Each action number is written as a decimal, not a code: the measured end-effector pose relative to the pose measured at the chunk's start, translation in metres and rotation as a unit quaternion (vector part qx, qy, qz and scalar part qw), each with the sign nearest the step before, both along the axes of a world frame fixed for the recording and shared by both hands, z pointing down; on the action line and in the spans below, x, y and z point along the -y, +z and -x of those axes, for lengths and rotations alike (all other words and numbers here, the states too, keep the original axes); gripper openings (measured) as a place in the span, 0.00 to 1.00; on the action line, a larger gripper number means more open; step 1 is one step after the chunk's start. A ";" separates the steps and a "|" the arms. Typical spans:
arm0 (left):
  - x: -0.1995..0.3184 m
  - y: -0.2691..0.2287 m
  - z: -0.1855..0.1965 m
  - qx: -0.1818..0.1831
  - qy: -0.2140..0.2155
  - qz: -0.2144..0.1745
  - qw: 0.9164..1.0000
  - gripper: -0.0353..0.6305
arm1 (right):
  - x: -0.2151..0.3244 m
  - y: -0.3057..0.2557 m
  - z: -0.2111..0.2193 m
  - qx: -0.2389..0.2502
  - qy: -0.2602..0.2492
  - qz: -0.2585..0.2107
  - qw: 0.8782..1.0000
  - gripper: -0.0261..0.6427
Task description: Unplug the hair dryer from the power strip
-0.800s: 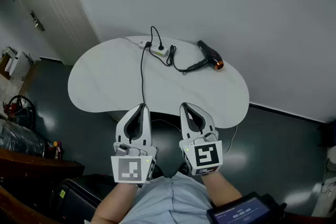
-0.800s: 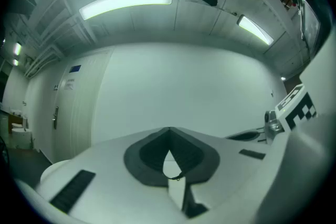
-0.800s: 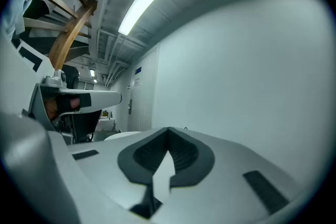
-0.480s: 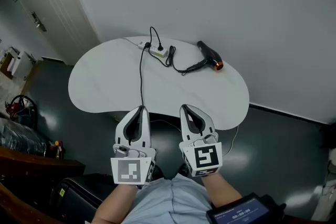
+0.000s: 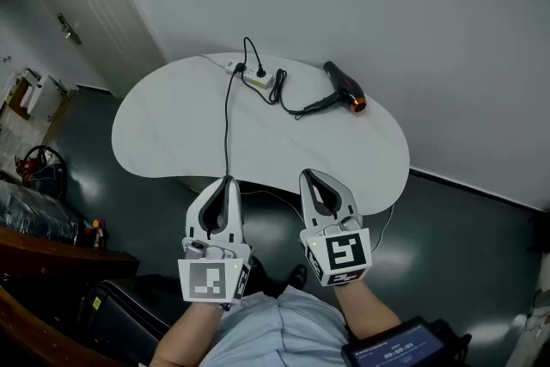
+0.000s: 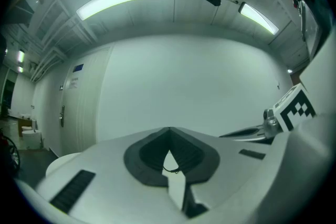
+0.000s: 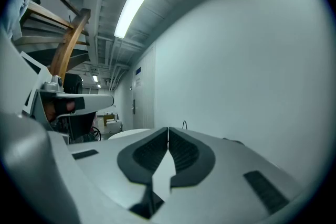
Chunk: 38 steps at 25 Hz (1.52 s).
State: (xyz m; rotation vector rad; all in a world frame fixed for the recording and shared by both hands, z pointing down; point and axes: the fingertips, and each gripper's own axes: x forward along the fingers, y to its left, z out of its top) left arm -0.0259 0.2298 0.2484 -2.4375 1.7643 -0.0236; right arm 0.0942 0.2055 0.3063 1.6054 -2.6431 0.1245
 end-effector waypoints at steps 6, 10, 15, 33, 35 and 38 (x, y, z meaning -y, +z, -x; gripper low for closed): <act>0.011 0.011 -0.002 -0.007 -0.006 0.014 1.000 0.05 | 0.013 0.014 0.005 0.000 -0.011 0.011 1.000 0.04; 0.035 0.020 0.007 -0.007 -0.007 0.010 1.000 0.05 | 0.036 0.022 0.011 -0.007 -0.008 0.013 1.000 0.04; 0.084 0.026 0.023 -0.019 0.002 0.014 1.000 0.05 | 0.082 0.024 0.024 -0.014 0.004 0.017 1.000 0.04; 0.249 0.005 0.074 -0.084 0.062 0.001 0.995 0.05 | 0.245 0.001 0.088 -0.022 0.051 -0.009 0.998 0.04; 0.258 0.003 0.075 -0.083 0.071 0.000 0.994 0.05 | 0.253 0.000 0.090 -0.022 0.059 -0.013 0.998 0.04; 0.271 0.005 0.077 -0.069 0.080 0.001 0.994 0.05 | 0.261 0.001 0.092 -0.023 0.067 -0.011 0.997 0.04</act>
